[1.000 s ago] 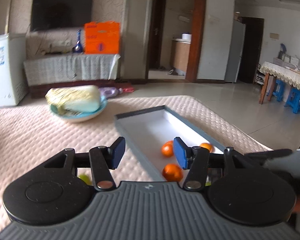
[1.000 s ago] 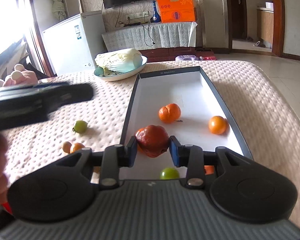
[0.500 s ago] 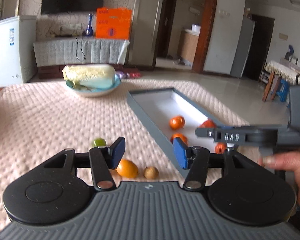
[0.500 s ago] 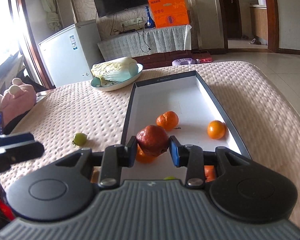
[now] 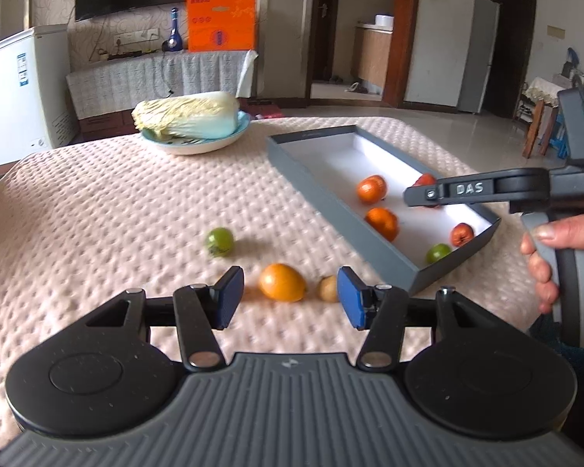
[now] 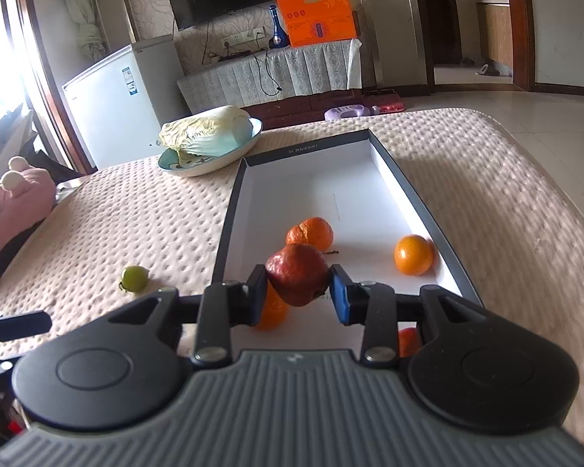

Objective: Organize fruits
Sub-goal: 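Lower the red apple into the box and open the right tool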

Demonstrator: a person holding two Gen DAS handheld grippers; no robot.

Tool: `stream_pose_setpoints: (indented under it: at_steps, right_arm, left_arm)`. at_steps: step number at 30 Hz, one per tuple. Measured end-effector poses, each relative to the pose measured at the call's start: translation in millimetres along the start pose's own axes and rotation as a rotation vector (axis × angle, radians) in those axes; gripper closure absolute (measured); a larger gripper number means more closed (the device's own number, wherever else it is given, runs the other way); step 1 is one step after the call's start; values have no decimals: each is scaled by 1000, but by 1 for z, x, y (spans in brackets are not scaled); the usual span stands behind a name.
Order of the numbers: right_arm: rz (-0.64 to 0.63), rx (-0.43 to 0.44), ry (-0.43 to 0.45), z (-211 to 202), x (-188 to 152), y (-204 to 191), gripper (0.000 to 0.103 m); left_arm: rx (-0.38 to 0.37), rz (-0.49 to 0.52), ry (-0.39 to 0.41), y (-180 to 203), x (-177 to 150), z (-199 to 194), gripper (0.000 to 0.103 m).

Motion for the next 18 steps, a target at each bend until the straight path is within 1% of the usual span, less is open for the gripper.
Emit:
stream_pose_setpoints:
  at_steps: [4, 8, 12, 13, 14, 15, 17, 18]
  right_arm:
    - [-2, -33, 19, 0, 1, -3, 64]
    - [0, -51, 45, -1, 4, -3, 64]
    - [18, -58, 41, 3, 3, -1, 65]
    - [17, -61, 38, 4, 3, -1, 61]
    - [13, -67, 35, 6, 2, -3, 47]
    - [8, -76, 36, 8, 1, -4, 41]
    - [-2, -89, 52, 8, 3, -8, 41]
    - [1, -79, 60, 7, 4, -10, 41]
  left_arm:
    - [13, -13, -15, -8, -3, 4, 44]
    - [24, -1, -32, -12, -9, 7, 44]
    - [36, 4, -46, -17, -13, 11, 44]
    - [41, 5, -49, -18, -14, 12, 44]
    - [45, 4, -53, -19, -16, 13, 44]
    - [49, 3, -58, -20, -16, 14, 44]
    - [58, 4, -64, -22, -18, 15, 44]
    - [61, 5, -64, -23, -18, 15, 44]
Point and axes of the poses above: each gripper's, at about its wrist camera, not at the fingertips, and z roughly the way its jaws point, y to its right, x to its top, the point moved 7 cm from there along z, roughly the way its jaws point, and after that the axes turned 2 degrees about y, right-handed, at the moved point
